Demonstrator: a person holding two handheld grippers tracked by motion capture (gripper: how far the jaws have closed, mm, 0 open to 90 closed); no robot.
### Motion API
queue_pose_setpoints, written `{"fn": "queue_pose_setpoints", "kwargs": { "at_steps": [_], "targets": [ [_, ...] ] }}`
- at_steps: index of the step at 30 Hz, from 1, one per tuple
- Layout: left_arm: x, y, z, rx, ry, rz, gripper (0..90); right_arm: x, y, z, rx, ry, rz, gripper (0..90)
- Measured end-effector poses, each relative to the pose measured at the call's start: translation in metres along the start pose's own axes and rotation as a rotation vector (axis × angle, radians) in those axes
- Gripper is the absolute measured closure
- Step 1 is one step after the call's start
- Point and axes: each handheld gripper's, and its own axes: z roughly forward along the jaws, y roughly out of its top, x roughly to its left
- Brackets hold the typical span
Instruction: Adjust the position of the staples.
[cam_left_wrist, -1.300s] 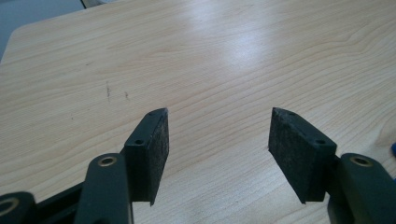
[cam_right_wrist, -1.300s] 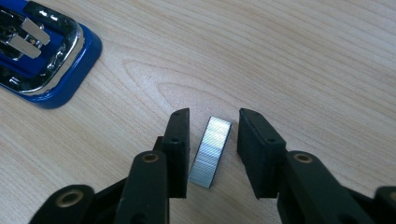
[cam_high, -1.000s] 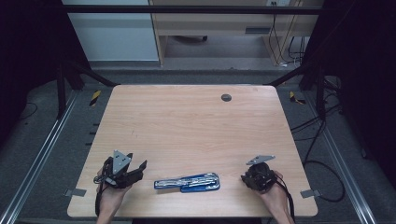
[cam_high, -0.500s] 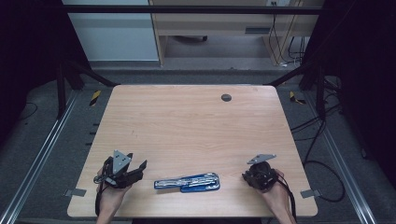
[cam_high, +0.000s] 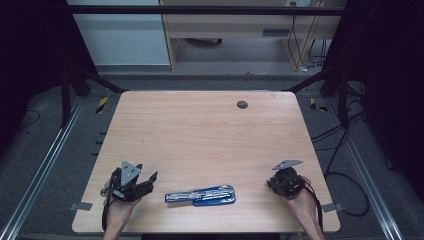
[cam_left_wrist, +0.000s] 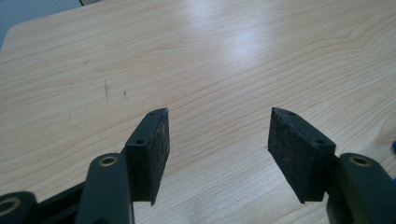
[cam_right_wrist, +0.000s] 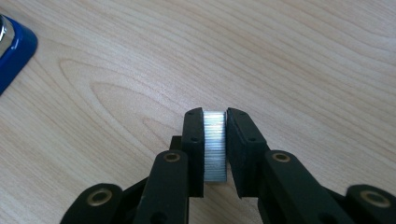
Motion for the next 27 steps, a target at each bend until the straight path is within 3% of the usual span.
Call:
{"fn": "queue_pose_setpoints", "kwargs": {
  "at_steps": [6, 13, 16, 17, 20, 24, 27],
  "targets": [
    [0.001, 0.000, 0.000, 0.001, 0.001, -0.003, 38.3, 0.002, 0.000, 0.000, -0.001, 0.008, 0.011, 71.9],
    [0.002, 0.000, -0.001, -0.003, 0.003, -0.010, 38.3, 0.003, 0.002, -0.012, -0.077, -0.013, -0.042, 60.7],
    [0.002, 0.000, -0.001, 0.000, 0.003, -0.010, 38.2, 0.004, 0.006, -0.019, -0.082, -0.007, -0.033, 61.1],
    [0.002, 0.000, 0.000, 0.000, 0.002, -0.007, 38.2, 0.004, 0.007, -0.020, -0.073, 0.010, -0.022, 61.7],
    [0.001, 0.000, -0.001, 0.002, 0.004, -0.005, 38.3, 0.004, 0.011, -0.023, -0.039, -0.016, -0.027, 60.5],
    [0.002, -0.001, -0.001, 0.001, 0.004, -0.009, 38.2, 0.000, 0.015, -0.022, -0.003, -0.007, 0.013, 61.4],
    [0.003, -0.001, -0.001, 0.004, 0.005, -0.008, 38.3, -0.002, 0.013, -0.019, 0.007, -0.012, 0.005, 59.0]
  ]
}}
